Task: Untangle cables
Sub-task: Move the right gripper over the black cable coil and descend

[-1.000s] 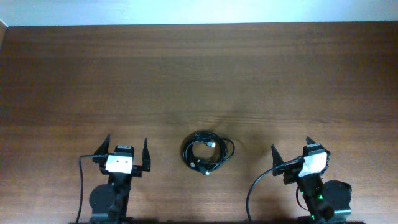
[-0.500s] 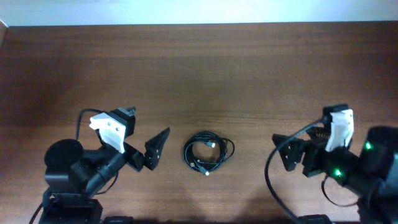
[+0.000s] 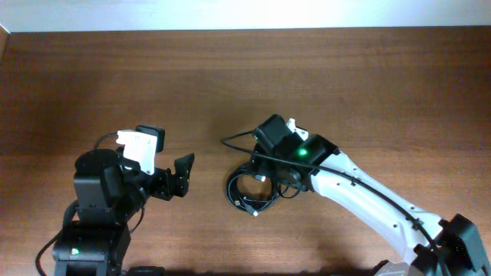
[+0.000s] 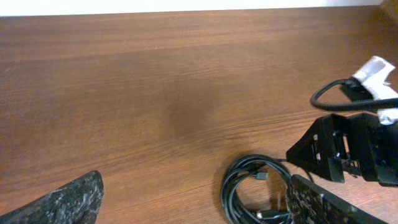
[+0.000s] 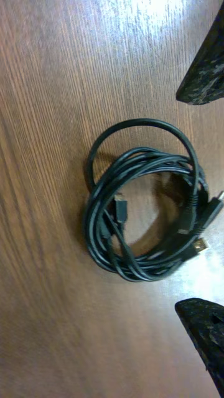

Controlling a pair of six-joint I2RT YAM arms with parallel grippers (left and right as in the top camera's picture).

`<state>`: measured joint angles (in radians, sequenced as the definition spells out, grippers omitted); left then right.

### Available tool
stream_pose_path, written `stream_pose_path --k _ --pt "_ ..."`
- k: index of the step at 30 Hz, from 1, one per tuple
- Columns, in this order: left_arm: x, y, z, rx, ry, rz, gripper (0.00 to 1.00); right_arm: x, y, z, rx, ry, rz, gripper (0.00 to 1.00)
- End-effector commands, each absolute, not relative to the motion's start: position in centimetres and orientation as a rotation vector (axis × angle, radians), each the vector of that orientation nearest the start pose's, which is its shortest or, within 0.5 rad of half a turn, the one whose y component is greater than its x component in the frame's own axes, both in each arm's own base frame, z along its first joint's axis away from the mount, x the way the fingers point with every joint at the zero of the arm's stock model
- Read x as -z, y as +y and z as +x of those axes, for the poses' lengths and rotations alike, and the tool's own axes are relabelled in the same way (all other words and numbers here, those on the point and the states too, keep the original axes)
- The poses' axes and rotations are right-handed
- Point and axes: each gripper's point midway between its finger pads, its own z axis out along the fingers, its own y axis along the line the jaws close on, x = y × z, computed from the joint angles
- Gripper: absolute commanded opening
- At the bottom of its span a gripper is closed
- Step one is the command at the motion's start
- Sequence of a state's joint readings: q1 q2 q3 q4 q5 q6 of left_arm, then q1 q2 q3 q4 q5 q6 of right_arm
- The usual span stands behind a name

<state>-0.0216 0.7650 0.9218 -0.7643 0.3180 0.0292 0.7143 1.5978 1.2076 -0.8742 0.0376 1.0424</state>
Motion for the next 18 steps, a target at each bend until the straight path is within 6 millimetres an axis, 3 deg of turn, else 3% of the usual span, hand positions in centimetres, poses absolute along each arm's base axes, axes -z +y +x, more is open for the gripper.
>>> stream_pose_path --k 1,4,6,7,10,11,12,17,18 --pt "-26.0 -5.4 25.6 0.280 2.147 0.261 0.96 -8.3 19.9 27.0 -0.150 2.758 0.800 0.96" --pt "-25.7 -5.4 25.8 0.279 2.157 0.258 1.00 -5.0 18.5 25.3 -0.116 2.706 1.069 0.90" --pt "-25.2 -5.4 26.1 0.284 2.179 0.256 0.99 -3.1 18.0 24.0 -0.109 2.734 1.111 0.90" --pt "-24.8 -5.4 26.3 0.287 2.194 0.255 0.99 -2.5 17.6 23.5 -0.092 2.745 1.113 0.84" --pt "-24.4 -5.6 26.5 0.306 2.211 0.261 0.99 -2.3 17.6 23.3 -0.083 2.763 1.072 0.70" --pt "-24.4 -5.6 26.5 0.306 2.211 0.261 0.99 -2.3 17.7 23.3 -0.092 2.771 1.064 0.54" --pt "-24.4 -5.6 26.5 0.306 2.211 0.261 0.99 -2.3 18.2 23.4 -0.125 2.775 1.064 0.46" --pt "-24.4 -5.6 26.5 0.306 2.211 0.261 0.99 -2.9 22.1 23.7 -0.297 2.770 0.952 0.45" --pt "-24.4 -5.7 26.5 0.311 2.211 0.263 0.99 -2.8 22.0 23.6 -0.290 2.775 0.952 0.36"
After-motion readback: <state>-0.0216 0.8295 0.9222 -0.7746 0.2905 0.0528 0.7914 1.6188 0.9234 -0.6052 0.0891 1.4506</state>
